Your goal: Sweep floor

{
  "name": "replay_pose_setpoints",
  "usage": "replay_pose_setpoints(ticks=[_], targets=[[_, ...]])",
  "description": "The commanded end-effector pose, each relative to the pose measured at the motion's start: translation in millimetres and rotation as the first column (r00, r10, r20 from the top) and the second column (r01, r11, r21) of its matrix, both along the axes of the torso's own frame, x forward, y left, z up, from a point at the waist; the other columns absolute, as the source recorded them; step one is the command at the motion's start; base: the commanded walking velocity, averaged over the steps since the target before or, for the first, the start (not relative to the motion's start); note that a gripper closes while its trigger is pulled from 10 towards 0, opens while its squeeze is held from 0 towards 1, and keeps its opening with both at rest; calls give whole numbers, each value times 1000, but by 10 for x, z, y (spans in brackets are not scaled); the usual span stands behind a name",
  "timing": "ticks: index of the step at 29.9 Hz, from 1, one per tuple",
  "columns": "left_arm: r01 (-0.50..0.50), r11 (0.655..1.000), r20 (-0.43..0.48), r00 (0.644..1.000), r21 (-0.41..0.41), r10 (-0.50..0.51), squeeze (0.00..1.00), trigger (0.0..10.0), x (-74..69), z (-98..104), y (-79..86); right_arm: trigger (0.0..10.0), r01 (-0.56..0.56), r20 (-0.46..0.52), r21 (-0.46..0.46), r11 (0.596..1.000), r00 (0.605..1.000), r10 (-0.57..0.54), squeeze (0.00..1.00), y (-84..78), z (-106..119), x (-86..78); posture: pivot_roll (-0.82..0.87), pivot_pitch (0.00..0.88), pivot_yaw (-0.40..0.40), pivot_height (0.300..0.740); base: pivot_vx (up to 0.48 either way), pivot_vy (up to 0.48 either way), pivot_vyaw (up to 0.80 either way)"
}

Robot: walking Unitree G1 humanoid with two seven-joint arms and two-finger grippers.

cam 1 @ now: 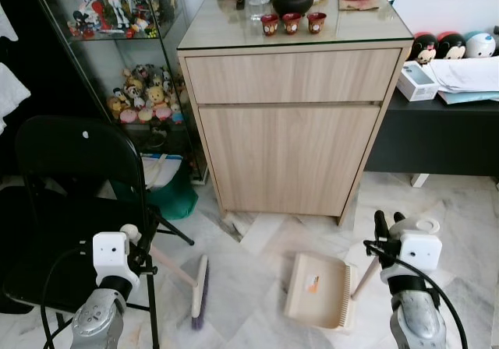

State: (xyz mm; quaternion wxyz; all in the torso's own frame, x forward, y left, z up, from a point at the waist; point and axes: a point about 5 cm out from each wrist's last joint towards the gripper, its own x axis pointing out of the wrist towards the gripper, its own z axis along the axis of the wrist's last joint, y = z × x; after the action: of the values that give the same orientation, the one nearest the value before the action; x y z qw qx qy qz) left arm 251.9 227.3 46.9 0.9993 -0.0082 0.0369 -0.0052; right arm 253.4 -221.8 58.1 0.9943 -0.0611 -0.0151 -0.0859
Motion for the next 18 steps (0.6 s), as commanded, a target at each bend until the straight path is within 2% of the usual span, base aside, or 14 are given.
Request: replay_pose_setpoints(ticks=[1, 2, 13, 15, 18], targets=[[-35, 999, 48, 998, 18, 34, 0, 10000, 21, 104, 74, 10000, 10, 12, 23, 1000, 1000, -10, 0, 19, 52, 47, -66, 49, 88, 740, 0, 0, 0], [-35, 999, 48, 998, 18, 34, 0, 10000, 21, 104, 74, 10000, 10, 12, 23, 1000, 1000, -10, 0, 19, 52, 47, -66, 49, 88, 740, 0, 0, 0], [-32, 999, 58, 998, 25, 30, 0, 10000, 53, 157, 107, 10000, 0, -5, 44, 999, 1000, 1, 0, 101, 43, 96, -53, 75, 100, 740, 0, 0, 800], [-23, 999, 54, 998, 30, 21, 0, 10000, 51, 158, 107, 10000, 0, -11, 48, 999, 1000, 1, 0, 108, 33, 87, -52, 75, 102, 740, 0, 0, 550], [-7, 999, 44, 999, 40, 5, 0, 10000, 36, 148, 98, 10000, 3, -19, 66, 998, 1000, -2, 0, 109, 10, 70, -53, 72, 107, 740, 0, 0, 0]])
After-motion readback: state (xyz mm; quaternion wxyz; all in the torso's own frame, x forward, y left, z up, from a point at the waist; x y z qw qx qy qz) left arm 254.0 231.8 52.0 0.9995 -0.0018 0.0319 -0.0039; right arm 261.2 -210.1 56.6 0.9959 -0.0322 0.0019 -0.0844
